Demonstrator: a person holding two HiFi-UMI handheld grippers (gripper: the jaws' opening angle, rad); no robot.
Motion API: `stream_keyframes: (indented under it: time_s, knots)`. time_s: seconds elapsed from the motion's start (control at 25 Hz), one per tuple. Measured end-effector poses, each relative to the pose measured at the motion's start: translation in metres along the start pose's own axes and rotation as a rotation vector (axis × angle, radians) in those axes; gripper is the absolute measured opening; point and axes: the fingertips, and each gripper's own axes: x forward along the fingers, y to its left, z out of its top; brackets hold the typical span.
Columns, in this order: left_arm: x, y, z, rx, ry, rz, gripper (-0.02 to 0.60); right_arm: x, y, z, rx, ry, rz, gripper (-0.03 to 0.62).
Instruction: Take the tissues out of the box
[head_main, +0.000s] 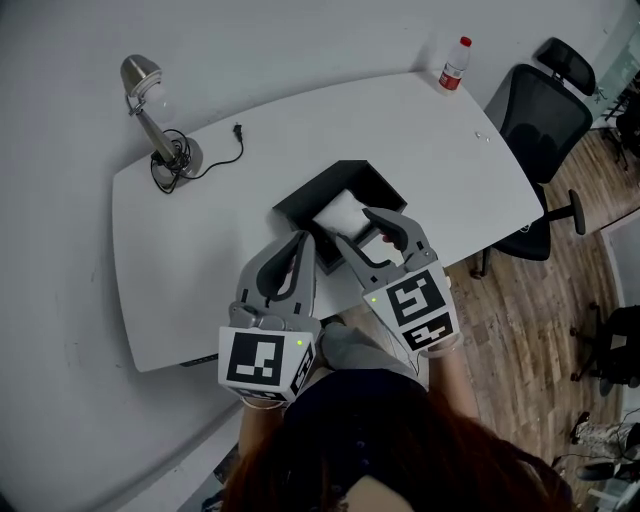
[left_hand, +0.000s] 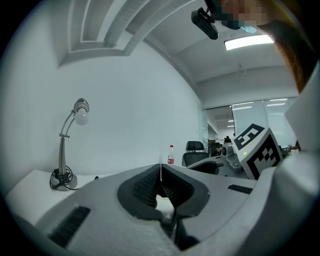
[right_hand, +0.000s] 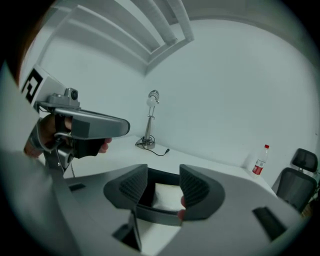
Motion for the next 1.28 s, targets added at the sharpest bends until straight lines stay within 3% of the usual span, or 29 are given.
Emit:
stream_keyframes:
  time_s: [1.28]
  knots:
    - [0.059, 0.045, -0.027, -0.093, 0.051, 0.022, 0.026, 0.083, -0.005, -0.086, -0.024, 0.504, 0.191, 0.305]
